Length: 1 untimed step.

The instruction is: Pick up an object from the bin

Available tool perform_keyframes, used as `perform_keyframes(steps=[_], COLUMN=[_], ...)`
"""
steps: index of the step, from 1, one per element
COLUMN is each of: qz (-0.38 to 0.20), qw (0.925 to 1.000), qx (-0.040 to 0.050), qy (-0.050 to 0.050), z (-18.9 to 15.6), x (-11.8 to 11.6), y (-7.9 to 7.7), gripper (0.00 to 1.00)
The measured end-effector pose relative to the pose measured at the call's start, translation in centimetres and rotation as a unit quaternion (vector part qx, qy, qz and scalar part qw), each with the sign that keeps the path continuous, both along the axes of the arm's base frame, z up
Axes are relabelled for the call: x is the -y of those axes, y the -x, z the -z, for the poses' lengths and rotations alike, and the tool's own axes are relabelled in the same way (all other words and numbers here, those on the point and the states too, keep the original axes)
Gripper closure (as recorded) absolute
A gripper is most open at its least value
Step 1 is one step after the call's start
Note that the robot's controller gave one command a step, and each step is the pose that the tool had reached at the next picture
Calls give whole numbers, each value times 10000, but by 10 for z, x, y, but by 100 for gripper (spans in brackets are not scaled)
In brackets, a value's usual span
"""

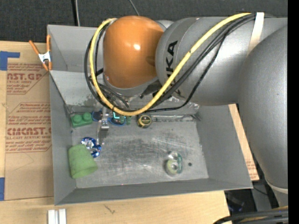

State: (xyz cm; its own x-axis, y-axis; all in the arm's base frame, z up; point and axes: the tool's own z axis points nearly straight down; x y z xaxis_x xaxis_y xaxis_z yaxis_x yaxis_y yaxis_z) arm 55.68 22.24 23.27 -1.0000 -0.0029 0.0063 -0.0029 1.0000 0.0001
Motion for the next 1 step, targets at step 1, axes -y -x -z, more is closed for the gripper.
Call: perform_keyframes(steps=[1], qz=[-840], qw=[9964], qx=[83], qy=[107], z=[154], x=[-2], y=[11], gripper=[0])
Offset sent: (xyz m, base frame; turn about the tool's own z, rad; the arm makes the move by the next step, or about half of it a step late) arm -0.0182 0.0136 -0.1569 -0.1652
